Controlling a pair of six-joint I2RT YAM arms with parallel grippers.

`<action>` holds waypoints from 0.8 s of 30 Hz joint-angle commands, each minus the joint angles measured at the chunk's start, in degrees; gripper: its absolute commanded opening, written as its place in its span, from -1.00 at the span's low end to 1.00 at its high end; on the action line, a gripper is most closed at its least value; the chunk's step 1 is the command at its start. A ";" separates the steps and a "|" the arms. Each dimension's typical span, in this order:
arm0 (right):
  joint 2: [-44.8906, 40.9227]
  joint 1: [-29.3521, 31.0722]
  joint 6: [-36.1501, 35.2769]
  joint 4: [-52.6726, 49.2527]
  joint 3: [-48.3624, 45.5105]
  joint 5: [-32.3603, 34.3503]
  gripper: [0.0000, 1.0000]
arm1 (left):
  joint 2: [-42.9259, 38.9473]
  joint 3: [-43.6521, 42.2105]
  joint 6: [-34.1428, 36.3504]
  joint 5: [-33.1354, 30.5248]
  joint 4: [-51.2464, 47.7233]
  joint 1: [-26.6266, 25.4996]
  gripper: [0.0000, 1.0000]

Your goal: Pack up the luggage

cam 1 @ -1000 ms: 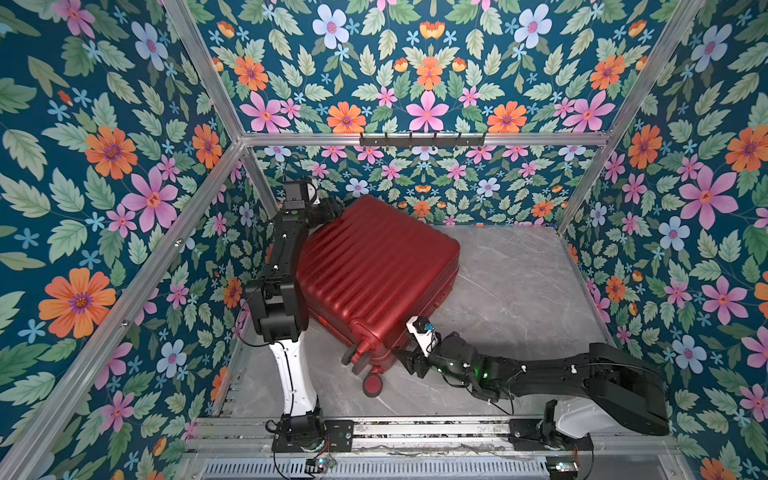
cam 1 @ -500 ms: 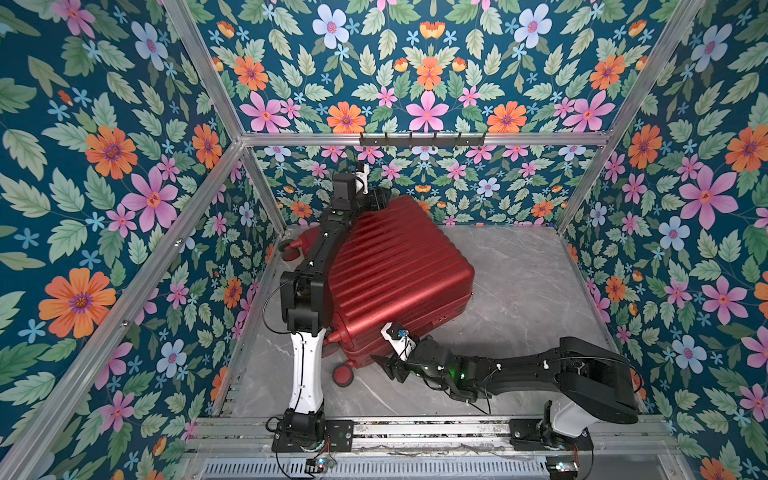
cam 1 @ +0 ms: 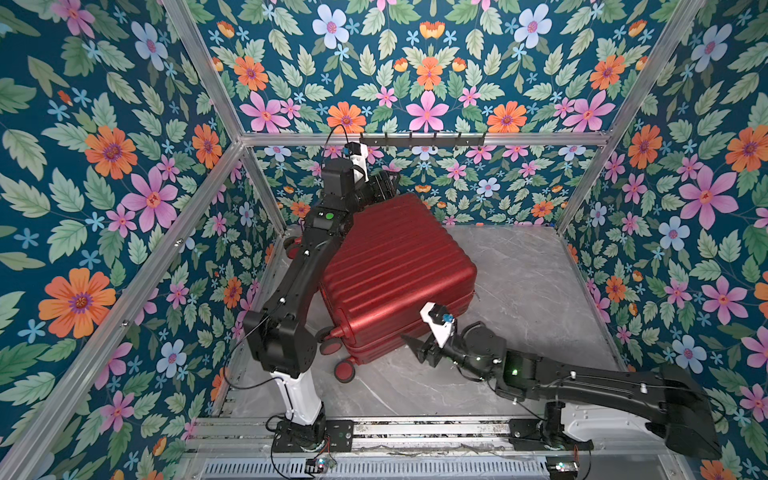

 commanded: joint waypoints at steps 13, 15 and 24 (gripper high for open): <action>8.25 -52.78 27.36 -27.88 21.46 -29.36 0.49 | -31.33 -37.15 0.02 -46.76 -6.82 -40.28 0.42; 14.18 -55.23 29.89 -27.38 24.58 -31.92 0.47 | -31.71 -40.52 -4.67 -50.57 -7.25 -45.77 0.42; 32.78 -57.04 37.64 -17.70 31.55 -44.83 0.31 | -34.88 -57.20 -22.49 -57.37 -5.83 -55.13 0.42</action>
